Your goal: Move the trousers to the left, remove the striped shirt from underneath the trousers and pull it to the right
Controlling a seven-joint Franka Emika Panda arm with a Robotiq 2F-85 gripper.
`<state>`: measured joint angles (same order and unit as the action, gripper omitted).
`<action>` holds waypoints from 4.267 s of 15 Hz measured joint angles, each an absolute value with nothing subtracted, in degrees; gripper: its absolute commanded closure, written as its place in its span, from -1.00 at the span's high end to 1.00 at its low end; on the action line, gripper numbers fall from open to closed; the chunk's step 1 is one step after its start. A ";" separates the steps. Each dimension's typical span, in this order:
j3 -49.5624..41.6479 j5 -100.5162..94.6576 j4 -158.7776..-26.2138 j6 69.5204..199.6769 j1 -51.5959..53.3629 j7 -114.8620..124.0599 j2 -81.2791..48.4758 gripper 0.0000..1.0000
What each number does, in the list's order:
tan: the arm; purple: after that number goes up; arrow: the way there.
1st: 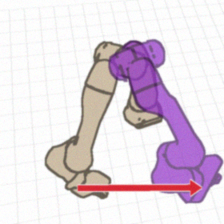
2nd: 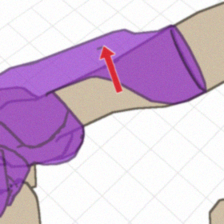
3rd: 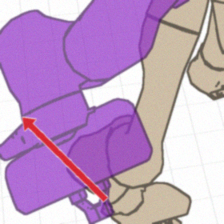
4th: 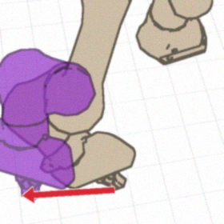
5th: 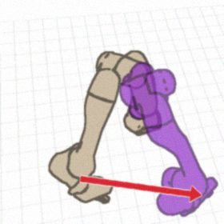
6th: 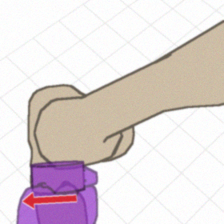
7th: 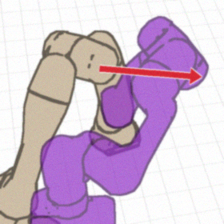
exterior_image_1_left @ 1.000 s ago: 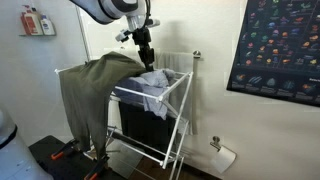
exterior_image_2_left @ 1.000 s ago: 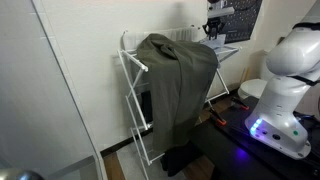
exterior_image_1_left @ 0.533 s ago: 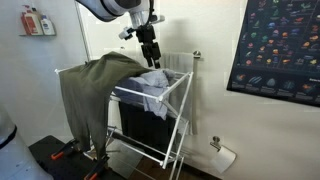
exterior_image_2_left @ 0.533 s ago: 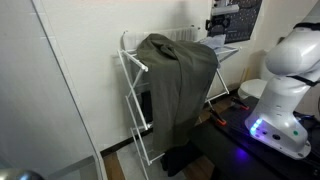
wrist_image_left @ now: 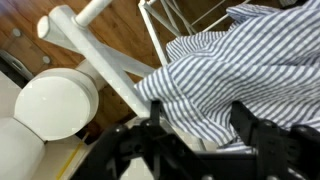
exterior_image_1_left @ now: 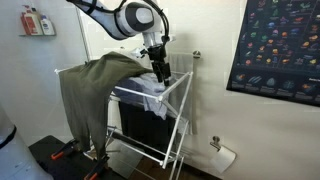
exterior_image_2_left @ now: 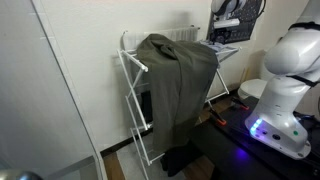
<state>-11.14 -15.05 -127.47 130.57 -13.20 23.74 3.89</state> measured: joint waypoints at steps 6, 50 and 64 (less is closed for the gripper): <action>-11.50 -15.05 -127.36 132.69 -13.20 23.74 3.84 -0.94; -13.15 -6.64 -91.95 121.10 -15.33 36.92 5.02 -0.93; -16.63 -23.86 -95.25 98.07 -16.82 29.64 -3.74 -0.93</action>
